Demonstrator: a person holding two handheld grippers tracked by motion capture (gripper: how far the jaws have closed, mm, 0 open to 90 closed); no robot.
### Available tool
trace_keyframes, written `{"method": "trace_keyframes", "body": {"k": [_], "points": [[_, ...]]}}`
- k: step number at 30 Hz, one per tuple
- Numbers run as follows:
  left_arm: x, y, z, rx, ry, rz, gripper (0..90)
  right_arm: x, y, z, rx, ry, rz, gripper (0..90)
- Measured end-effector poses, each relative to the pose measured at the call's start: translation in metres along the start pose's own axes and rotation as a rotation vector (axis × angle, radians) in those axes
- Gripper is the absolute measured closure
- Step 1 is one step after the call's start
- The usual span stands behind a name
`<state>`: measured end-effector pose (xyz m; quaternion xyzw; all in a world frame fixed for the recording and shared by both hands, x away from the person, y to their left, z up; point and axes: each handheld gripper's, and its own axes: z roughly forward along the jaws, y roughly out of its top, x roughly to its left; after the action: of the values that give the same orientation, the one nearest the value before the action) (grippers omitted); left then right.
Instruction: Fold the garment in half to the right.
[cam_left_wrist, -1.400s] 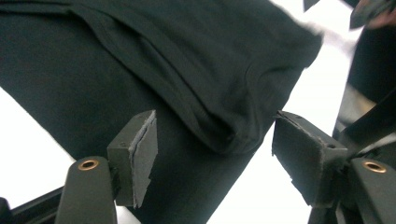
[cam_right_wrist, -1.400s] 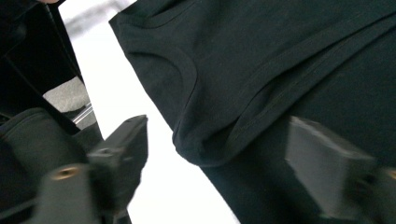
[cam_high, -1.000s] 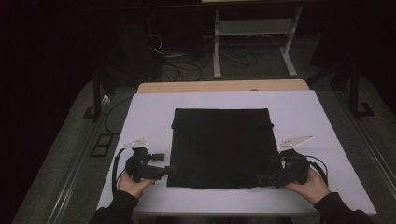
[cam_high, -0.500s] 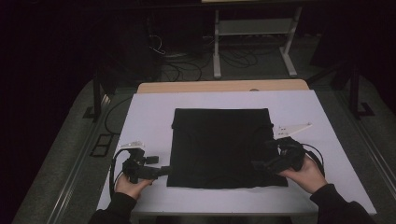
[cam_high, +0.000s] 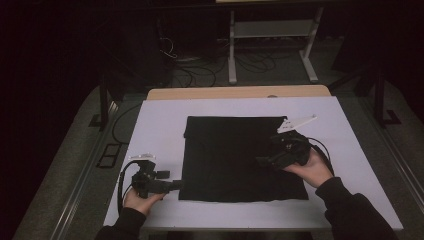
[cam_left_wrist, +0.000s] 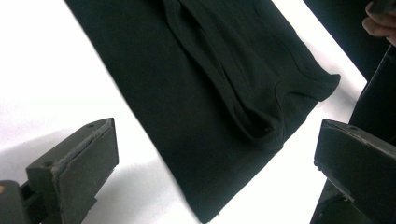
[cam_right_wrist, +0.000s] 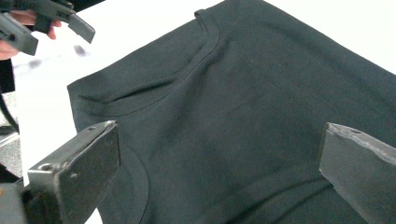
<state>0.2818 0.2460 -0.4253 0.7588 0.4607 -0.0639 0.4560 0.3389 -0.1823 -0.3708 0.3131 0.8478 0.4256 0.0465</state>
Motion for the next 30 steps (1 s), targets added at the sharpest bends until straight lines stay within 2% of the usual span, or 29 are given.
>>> {"method": "trace_keyframes", "body": {"k": [9, 19, 25, 30], "points": [[-0.003, -0.002, 0.003, 0.032, 0.002, -0.004, 0.0, -0.008, 0.012, 0.014, -0.002, -0.012, 0.000, 0.0], [-0.009, -0.005, 0.007, 0.084, 0.003, -0.006, 0.0, -0.017, 0.023, 0.023, -0.037, -0.036, 0.004, 0.0], [-0.010, -0.007, 0.008, 0.122, 0.000, -0.012, 0.0, -0.019, 0.033, 0.033, -0.051, -0.028, 0.004, 0.0], [-0.013, -0.008, 0.009, 0.149, -0.002, -0.019, 5.9, -0.019, 0.041, 0.041, -0.062, -0.020, 0.004, 0.0]]}}
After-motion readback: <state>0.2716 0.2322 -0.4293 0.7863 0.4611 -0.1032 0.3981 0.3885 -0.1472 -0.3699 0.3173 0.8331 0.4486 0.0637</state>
